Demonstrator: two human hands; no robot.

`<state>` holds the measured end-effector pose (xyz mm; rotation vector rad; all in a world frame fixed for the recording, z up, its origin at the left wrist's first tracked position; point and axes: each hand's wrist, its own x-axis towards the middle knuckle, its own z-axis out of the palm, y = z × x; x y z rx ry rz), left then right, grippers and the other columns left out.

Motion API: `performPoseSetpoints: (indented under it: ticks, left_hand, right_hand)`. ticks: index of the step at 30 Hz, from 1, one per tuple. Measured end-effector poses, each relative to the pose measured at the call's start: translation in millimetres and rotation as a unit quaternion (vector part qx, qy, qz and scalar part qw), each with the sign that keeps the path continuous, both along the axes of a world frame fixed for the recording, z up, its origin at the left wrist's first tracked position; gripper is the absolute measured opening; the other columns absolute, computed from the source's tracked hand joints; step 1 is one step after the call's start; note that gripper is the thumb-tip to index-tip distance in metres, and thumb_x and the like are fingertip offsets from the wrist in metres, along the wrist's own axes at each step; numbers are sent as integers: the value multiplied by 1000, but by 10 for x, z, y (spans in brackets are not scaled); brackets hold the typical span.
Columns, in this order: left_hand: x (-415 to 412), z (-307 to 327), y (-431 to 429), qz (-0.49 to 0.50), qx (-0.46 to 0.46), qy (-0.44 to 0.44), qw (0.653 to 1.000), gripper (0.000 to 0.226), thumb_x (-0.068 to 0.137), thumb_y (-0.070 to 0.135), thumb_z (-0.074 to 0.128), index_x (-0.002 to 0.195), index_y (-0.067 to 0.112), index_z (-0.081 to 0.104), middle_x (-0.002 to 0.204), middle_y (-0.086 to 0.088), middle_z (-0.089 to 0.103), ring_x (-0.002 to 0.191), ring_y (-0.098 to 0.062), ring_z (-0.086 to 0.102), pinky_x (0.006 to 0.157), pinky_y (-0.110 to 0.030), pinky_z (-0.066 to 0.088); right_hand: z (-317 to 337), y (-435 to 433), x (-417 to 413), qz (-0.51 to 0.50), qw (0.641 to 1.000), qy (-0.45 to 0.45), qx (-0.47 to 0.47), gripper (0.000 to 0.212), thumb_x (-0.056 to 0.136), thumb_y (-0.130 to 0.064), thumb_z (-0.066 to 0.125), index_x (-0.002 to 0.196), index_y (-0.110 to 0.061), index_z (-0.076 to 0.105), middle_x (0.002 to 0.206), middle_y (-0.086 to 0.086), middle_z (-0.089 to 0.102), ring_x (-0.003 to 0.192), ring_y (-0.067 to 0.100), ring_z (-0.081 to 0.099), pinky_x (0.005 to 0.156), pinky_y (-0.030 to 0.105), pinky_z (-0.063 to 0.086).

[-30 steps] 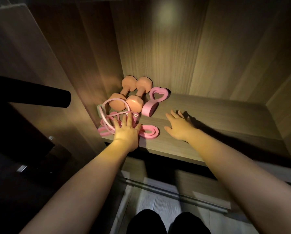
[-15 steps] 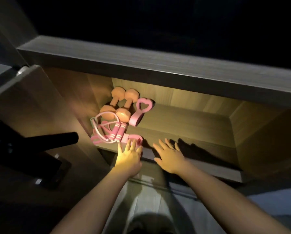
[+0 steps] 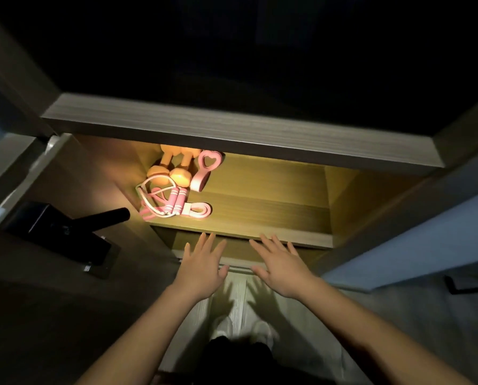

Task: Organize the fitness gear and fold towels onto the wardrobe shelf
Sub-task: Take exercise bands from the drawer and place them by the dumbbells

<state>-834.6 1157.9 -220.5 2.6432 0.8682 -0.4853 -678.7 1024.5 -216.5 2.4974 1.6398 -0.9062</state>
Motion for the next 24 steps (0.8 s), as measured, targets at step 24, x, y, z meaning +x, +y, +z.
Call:
performPoseSetpoints:
  ticks: [24]
  left_hand:
    - [1483, 935, -1295, -393, 18, -104, 914, 64, 99, 58, 21, 155, 32, 5, 163, 1, -6, 149, -20, -16, 119, -46, -1]
  right_hand:
    - [840, -1791, 381, -428, 900, -85, 24, 66, 97, -62, 22, 153, -39, -5, 162, 0, -12, 148, 25, -16, 116, 54, -7]
